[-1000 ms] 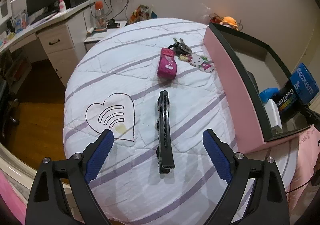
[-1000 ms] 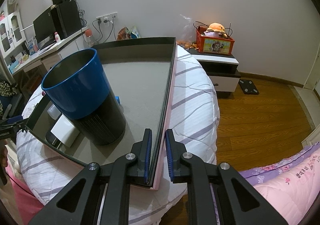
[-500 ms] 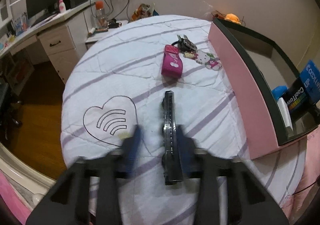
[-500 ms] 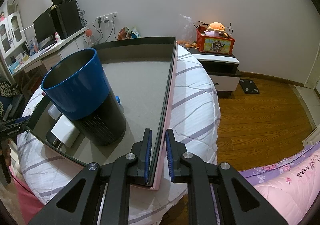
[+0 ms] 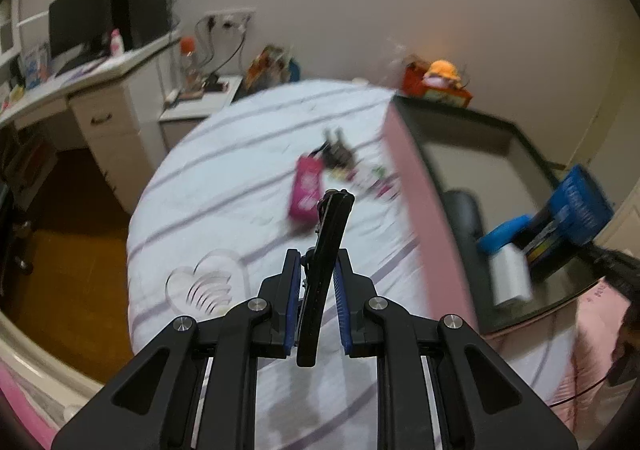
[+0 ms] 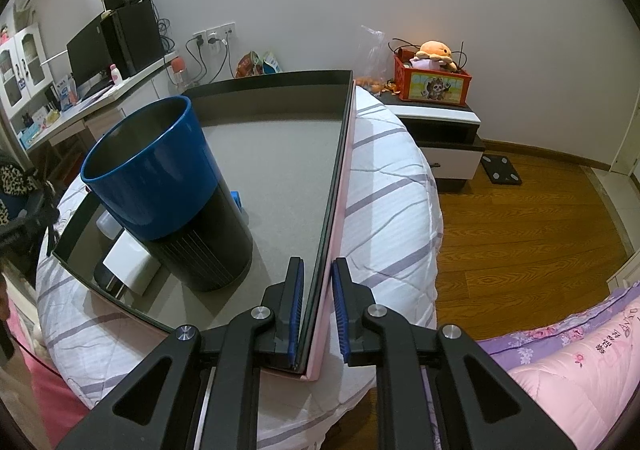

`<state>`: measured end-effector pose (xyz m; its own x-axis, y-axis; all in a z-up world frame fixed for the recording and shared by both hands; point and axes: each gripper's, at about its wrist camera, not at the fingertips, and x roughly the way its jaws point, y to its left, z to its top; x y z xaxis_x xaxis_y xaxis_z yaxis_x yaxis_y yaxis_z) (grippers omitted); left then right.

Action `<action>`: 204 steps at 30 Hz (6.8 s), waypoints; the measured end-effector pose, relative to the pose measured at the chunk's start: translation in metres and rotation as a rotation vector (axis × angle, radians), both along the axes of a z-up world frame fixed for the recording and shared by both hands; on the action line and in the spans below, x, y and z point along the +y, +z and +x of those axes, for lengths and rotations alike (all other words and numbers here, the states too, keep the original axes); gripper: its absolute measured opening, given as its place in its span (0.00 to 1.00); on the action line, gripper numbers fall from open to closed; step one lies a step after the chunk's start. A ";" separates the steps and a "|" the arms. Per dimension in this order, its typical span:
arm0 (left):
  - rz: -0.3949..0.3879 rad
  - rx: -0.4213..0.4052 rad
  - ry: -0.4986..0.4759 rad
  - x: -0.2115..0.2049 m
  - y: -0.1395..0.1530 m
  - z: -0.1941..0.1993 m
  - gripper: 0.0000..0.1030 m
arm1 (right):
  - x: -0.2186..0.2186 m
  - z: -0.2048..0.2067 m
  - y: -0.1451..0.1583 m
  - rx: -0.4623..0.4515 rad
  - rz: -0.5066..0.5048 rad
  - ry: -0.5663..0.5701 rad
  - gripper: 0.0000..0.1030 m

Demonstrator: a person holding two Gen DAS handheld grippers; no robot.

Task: Organize rigid objects
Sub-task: 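Carry the black clip into the tray box with the left tool, then open the left tool to release the clip and lift away, then move the left tool to the pink key strap and grasp it, then lift the keys by the pink strap and carry them into the tray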

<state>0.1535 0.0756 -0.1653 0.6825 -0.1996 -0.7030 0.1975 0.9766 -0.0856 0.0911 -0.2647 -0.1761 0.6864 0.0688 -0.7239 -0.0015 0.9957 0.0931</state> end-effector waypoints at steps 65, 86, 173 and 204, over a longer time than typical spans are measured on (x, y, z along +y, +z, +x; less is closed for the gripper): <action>0.024 -0.150 -0.101 -0.106 0.045 0.028 0.83 | -0.003 0.006 -0.002 0.008 0.024 0.010 0.17; 0.054 -0.240 0.073 0.003 0.048 -0.013 0.90 | 0.002 0.010 -0.002 0.026 -0.015 -0.014 0.17; -0.042 0.063 0.011 -0.011 -0.042 0.087 0.21 | 0.001 0.013 -0.004 0.038 0.003 0.008 0.20; -0.125 -0.226 -0.124 -0.056 0.078 0.036 0.20 | -0.004 0.014 -0.006 0.042 0.024 0.029 0.21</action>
<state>0.1900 0.0197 -0.0874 0.7842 -0.3664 -0.5008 0.3420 0.9286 -0.1438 0.1053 -0.2683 -0.1817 0.6530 0.1054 -0.7500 -0.0256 0.9928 0.1172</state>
